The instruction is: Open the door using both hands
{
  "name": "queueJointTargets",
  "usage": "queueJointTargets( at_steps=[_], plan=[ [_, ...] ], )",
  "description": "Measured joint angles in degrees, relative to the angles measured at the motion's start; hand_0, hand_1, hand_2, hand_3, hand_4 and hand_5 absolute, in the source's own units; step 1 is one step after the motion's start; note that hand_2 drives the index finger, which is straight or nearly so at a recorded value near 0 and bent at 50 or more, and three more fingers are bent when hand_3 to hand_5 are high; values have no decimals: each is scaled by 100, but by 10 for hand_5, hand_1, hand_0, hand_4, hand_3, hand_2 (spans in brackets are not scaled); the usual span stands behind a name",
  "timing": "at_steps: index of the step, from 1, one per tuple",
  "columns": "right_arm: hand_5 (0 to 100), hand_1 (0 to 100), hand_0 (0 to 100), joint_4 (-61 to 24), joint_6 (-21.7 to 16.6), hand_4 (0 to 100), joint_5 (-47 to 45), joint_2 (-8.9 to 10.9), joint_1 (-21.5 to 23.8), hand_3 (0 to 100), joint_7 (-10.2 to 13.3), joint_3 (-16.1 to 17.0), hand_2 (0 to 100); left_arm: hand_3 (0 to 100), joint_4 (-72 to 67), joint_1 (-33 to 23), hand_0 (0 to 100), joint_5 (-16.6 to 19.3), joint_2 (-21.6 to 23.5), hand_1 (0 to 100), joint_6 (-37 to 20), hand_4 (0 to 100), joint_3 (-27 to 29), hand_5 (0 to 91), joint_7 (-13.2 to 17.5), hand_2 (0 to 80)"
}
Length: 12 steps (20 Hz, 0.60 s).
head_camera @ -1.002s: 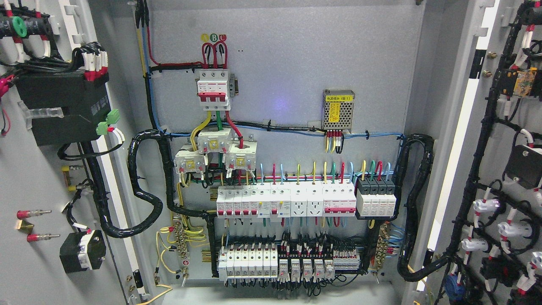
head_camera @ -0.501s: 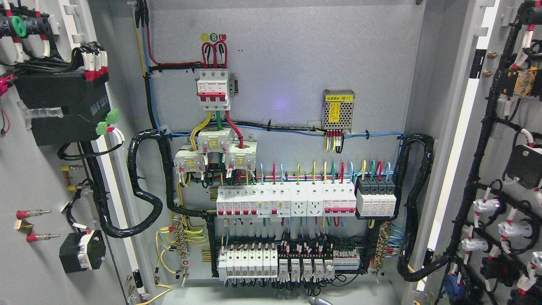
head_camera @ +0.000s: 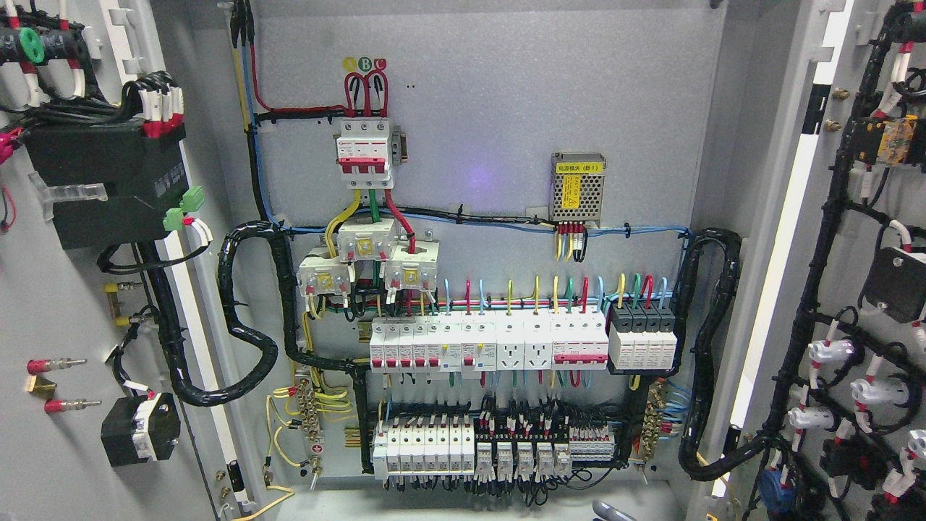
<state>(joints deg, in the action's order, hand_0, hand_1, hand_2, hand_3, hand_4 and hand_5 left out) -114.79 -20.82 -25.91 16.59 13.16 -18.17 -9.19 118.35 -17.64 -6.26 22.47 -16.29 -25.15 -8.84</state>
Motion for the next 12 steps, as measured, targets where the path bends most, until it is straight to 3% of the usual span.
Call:
queueJointTargets(
  at_steps=[8, 12],
  plan=[
    [0, 0, 191, -78, -465, 0, -161, 32, 177, 0, 10, 440, 0, 0, 87, 340, 0, 0, -16, 0, -136, 0, 1, 0, -6, 0],
    [0, 0, 191, -156, -506, 0, -465, 44, 213, 0, 270, 586, 0, 0, 113, 484, 0, 1, -43, 0, -144, 0, 23, 0, -15, 0]
  ],
)
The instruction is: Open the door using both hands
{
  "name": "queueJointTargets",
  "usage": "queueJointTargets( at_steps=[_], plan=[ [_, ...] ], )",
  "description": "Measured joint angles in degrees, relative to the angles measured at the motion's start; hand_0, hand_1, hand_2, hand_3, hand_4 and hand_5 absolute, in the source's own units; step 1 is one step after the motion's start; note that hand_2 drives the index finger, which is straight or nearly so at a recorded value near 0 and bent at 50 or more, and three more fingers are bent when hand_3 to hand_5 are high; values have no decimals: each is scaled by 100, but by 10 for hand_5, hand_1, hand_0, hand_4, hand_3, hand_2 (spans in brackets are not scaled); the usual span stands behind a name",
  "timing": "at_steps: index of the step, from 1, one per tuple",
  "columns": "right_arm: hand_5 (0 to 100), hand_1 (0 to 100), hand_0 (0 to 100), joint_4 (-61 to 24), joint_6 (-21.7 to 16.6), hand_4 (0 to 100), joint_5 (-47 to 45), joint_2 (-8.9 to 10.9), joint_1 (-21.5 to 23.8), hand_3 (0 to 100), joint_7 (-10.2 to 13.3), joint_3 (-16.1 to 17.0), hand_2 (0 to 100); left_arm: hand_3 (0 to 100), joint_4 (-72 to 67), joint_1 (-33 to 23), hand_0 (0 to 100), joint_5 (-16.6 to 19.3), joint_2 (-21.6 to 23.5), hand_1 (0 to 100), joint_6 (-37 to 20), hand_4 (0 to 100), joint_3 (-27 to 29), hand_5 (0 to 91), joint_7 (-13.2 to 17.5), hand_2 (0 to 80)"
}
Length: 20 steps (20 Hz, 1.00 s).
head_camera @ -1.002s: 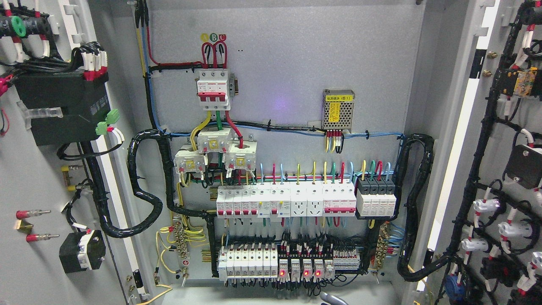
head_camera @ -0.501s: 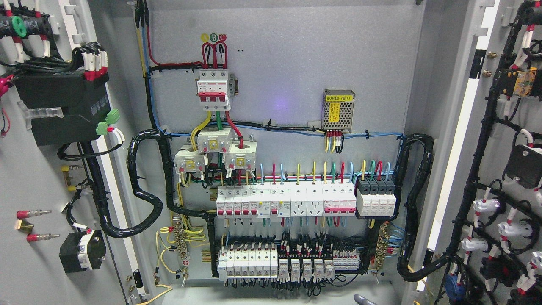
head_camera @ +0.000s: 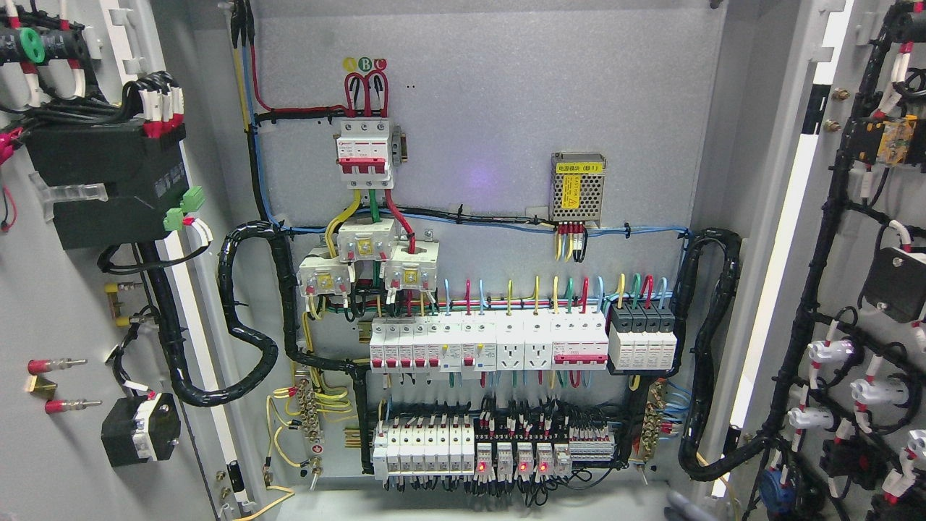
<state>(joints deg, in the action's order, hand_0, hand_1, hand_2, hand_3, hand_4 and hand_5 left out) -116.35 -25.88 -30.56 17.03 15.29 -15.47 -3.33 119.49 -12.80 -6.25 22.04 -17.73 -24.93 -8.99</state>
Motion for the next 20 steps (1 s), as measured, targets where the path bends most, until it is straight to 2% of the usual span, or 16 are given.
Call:
queueJointTargets(
  at_steps=[8, 15, 20],
  plan=[
    [0, 0, 191, -162, -25, 0, -240, 68, 118, 0, 92, 272, 0, 0, 34, 130, 0, -35, -114, 0, -16, 0, 239, 0, -5, 0],
    [0, 0, 191, -236, -27, 0, -290, 267, 153, 0, 116, 525, 0, 0, 45, 121, 0, -318, -151, 0, -18, 0, 572, 0, -1, 0],
    [0, 0, 191, -265, -28, 0, -302, 378, 165, 0, -25, 658, 0, 0, 48, -7, 0, -472, -144, 0, -267, 0, 754, 0, -1, 0]
  ],
)
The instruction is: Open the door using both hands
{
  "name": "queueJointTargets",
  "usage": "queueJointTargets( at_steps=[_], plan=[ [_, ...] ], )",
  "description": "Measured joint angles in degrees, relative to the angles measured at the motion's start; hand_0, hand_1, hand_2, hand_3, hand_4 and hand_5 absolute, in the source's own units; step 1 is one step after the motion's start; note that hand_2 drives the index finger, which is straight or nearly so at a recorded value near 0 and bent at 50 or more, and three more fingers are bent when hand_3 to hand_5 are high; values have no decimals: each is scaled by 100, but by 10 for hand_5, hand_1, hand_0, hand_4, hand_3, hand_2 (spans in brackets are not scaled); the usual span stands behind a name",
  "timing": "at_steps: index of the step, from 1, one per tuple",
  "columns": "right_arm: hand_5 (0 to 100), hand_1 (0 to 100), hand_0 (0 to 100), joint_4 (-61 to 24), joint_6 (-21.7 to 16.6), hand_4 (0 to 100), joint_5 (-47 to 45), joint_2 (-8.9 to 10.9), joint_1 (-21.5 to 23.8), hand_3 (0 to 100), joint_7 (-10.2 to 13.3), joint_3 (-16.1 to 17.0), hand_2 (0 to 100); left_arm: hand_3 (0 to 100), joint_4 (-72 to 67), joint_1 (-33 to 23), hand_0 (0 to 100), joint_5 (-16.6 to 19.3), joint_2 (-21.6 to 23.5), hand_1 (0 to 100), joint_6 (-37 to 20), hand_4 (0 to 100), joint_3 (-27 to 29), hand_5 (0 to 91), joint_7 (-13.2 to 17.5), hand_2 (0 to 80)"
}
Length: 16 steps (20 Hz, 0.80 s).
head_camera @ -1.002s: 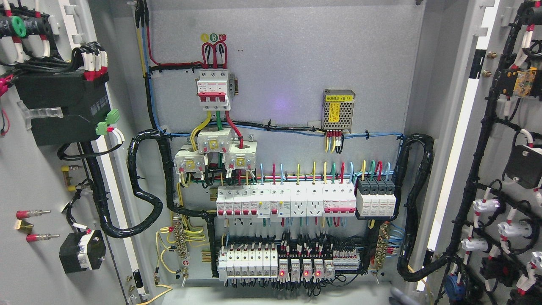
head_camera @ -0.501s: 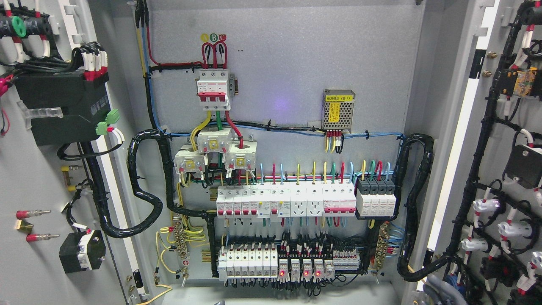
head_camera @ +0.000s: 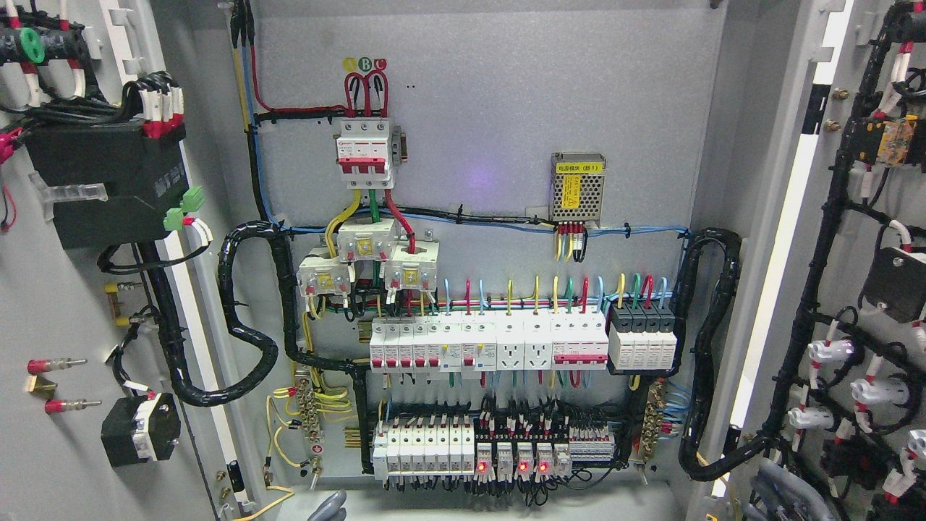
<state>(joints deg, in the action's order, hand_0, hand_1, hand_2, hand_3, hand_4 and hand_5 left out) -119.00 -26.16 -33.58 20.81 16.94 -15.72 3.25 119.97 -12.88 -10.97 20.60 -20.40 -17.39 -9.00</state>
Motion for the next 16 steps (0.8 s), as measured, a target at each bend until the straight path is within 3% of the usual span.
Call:
queueJointTargets(
  at_steps=[5, 16],
  plan=[
    [0, 0, 191, -16, 0, 0, -5, 98, 64, 0, -224, 152, 0, 0, 0, -180, 0, -65, 19, 0, -169, 0, 119, 0, 0, 0],
    [0, 0, 191, -36, -17, 0, -20, 237, 219, 0, -292, 402, 0, 0, -4, -455, 0, -229, 32, 0, -293, 0, 460, 0, 6, 0]
  ],
)
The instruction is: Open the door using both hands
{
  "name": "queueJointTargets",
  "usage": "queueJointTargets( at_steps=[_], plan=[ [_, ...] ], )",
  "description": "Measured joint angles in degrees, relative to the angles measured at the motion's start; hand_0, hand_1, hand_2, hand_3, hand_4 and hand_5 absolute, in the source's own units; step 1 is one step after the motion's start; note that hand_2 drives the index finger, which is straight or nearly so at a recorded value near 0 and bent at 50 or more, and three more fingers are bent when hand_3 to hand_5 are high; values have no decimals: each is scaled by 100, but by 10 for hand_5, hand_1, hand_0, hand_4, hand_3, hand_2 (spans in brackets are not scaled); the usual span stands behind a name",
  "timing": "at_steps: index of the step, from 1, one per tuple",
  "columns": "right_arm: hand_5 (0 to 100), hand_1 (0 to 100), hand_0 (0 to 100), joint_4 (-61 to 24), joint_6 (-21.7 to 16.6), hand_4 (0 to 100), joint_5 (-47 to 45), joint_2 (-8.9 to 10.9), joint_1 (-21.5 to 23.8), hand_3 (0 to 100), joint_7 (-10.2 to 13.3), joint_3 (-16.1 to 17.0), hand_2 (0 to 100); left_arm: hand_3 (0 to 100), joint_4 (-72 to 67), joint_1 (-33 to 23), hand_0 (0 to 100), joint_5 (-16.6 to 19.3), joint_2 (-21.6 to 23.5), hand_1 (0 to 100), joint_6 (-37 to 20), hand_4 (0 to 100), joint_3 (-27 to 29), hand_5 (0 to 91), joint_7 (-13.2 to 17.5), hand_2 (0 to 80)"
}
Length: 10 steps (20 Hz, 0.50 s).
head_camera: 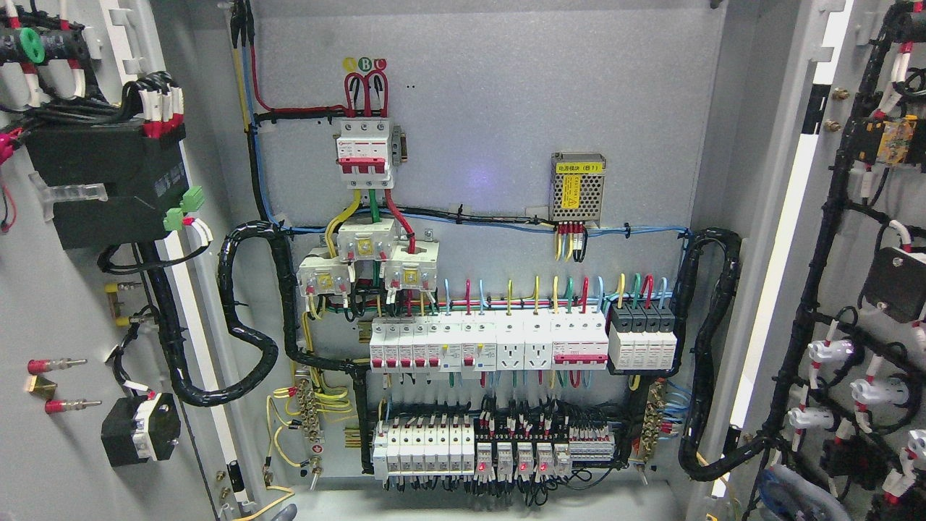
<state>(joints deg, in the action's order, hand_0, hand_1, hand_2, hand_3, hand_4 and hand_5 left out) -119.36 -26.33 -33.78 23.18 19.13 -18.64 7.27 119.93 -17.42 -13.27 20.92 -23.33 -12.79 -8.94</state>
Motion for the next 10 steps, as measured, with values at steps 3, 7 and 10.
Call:
queueJointTargets(
  at_steps=[3, 7, 10],
  plan=[
    [0, 0, 191, 3, -1, 0, -16, 16, 40, 0, -1, 51, 0, 0, 0, -25, 0, -91, 14, 0, -111, 0, 105, 0, 8, 0],
    [0, 0, 191, 8, -1, 0, -36, 26, 75, 0, 47, 123, 0, 0, 2, -41, 0, -192, 37, 0, -227, 0, 214, 0, 21, 0],
    [0, 0, 191, 10, 11, 0, -47, 30, 122, 0, 52, 176, 0, 0, 2, -47, 0, -297, 58, 0, -251, 0, 295, 0, 12, 0]
  ],
)
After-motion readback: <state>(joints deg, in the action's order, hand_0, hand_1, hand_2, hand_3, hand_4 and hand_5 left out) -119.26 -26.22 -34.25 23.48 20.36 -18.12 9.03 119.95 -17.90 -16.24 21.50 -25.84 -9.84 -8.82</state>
